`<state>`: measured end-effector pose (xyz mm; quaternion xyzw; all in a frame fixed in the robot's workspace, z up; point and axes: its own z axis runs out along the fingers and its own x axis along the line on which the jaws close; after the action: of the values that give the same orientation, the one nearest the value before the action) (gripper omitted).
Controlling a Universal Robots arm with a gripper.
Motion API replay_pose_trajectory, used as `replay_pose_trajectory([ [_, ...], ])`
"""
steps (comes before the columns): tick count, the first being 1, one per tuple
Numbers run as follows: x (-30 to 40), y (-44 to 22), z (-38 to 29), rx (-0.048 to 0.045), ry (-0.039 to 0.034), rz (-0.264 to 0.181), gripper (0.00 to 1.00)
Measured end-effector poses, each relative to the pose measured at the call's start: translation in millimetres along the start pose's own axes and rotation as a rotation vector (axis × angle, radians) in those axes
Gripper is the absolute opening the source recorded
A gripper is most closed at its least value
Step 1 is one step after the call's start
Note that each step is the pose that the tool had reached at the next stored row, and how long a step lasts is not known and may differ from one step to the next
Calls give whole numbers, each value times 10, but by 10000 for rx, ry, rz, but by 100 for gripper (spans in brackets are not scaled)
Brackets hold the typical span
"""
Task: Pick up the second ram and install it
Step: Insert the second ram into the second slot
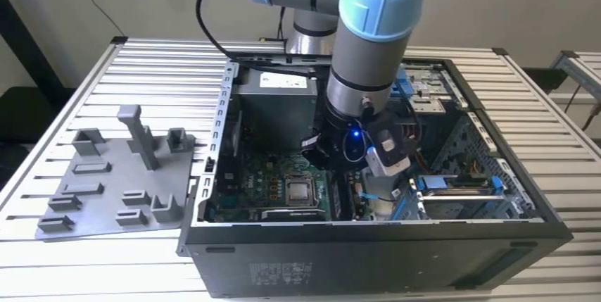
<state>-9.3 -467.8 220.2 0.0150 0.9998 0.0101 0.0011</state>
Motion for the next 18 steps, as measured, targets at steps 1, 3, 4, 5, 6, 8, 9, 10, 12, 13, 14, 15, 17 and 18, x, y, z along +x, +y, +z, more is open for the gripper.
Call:
replay_pose_trajectory([
  [1, -1, 0, 1, 2, 1, 2, 14],
  [3, -2, 0, 4, 1, 0, 5, 14],
  [4, -2, 0, 5, -1, 0, 6, 14],
  [5, -2, 0, 6, -4, -1, 5, 14],
  [6, -2, 0, 6, -5, -1, 5, 14],
  [8, -3, 0, 6, -7, 0, 5, 14],
  [9, -5, -3, 5, -9, 0, 4, 14],
  [10, -5, -5, 6, -14, 0, 5, 14],
  [12, -6, -9, 5, -28, 0, 5, 14],
  [13, -6, -14, 5, -42, 1, 5, 14],
  [14, -6, -17, 5, -59, 1, 4, 14],
  [15, -6, -17, 5, -68, 1, 5, 14],
  [17, -5, -17, 3, -78, 1, 6, 14],
  [18, -5, -17, 2, -78, 2, 6, 14],
])
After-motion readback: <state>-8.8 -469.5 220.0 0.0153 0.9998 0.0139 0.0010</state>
